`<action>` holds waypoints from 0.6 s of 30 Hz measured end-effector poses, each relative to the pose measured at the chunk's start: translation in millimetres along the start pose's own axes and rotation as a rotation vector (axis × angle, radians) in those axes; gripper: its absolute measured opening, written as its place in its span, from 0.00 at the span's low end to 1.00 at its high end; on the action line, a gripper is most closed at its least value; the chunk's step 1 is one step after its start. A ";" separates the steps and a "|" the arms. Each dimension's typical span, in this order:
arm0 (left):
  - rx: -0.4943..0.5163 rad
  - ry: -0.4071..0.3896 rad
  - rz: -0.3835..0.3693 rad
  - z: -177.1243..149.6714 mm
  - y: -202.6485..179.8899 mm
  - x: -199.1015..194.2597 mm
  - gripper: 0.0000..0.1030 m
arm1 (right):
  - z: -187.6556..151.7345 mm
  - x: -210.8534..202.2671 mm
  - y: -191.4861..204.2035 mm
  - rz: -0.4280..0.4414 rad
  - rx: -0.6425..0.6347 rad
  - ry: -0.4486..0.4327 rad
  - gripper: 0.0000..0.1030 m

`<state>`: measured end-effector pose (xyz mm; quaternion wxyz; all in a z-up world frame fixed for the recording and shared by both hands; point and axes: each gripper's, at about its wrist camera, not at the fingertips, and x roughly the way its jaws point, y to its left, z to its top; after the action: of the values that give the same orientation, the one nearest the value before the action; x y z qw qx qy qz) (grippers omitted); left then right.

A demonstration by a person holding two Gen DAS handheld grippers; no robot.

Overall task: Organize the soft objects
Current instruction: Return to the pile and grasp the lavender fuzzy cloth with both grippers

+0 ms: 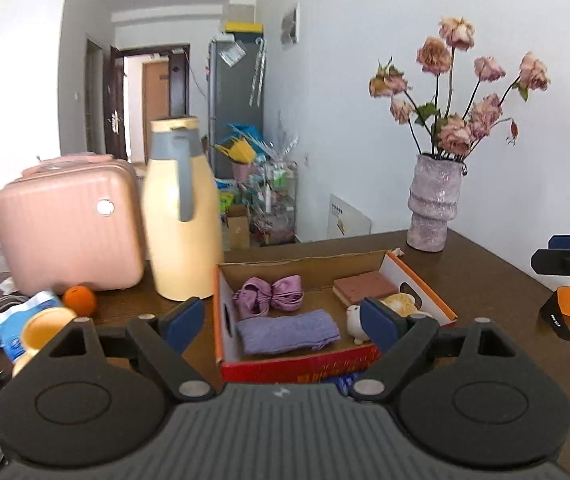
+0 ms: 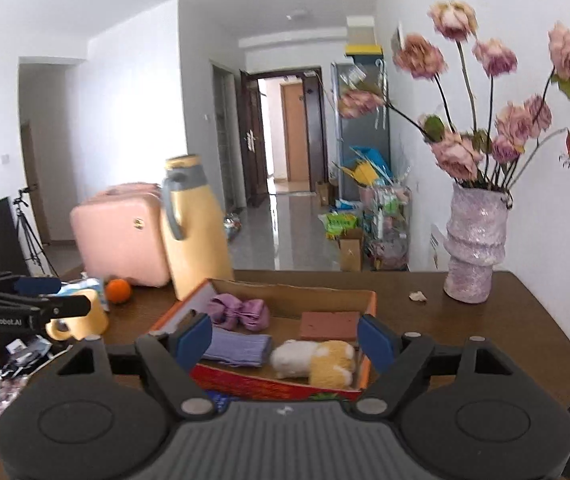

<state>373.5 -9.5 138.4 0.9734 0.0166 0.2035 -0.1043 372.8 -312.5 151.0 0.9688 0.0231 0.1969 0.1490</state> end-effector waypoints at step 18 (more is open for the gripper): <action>-0.125 0.049 0.101 -185.8 -18.5 -82.4 0.90 | -204.5 -62.9 67.2 0.123 0.089 0.012 0.78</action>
<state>222.9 2.5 1.2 0.9713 -0.0316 0.2321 -0.0419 219.3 -269.9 -6.9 0.9547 0.0771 0.2071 0.1994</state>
